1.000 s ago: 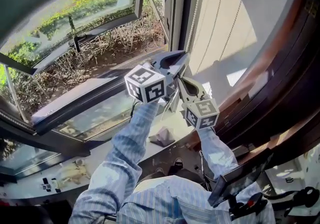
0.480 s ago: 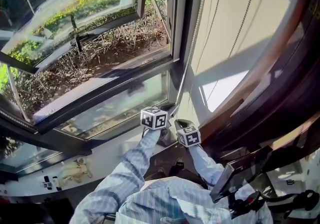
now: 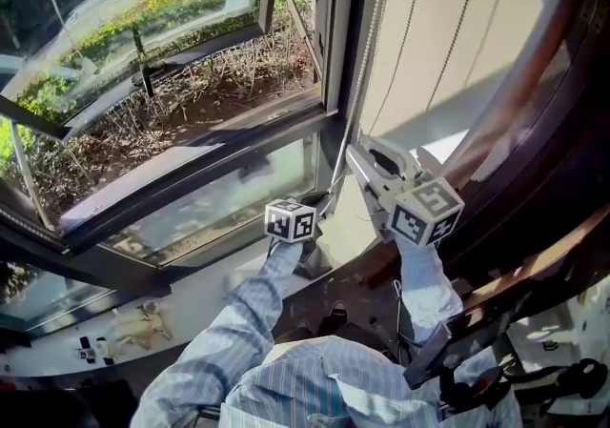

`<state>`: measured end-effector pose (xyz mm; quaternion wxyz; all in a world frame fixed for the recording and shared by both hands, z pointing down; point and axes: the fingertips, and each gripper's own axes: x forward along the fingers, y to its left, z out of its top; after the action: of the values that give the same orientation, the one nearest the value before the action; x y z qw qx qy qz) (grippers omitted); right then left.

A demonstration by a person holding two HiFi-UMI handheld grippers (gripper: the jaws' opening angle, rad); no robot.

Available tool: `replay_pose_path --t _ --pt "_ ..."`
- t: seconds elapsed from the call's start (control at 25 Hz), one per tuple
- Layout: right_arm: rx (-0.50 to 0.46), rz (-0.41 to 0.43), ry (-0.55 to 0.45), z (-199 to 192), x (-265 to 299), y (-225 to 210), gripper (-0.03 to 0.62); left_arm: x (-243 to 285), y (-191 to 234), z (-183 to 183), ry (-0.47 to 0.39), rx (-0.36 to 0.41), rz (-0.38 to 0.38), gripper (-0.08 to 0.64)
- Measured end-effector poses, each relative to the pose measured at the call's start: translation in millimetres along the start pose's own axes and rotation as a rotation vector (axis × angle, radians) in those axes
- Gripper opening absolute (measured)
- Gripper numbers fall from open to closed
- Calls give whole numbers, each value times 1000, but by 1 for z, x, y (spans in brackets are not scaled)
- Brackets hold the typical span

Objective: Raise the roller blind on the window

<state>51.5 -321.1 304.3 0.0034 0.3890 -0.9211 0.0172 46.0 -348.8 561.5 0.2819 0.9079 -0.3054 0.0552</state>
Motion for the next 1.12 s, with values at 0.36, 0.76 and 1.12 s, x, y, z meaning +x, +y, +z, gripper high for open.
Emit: replay_pose_path --t 0.36,0.76,1.12 --pt "-27 5 -195 121 26 -12 111 0 -6 -3 6 7 3 6" --pt "-206 -180 -102 97 44 -35 5 -16 3 -20 102 26 -6 9" --pt "-111 -216 93 -39 46 -50 5 -103 -8 95 -312 143 140 9"
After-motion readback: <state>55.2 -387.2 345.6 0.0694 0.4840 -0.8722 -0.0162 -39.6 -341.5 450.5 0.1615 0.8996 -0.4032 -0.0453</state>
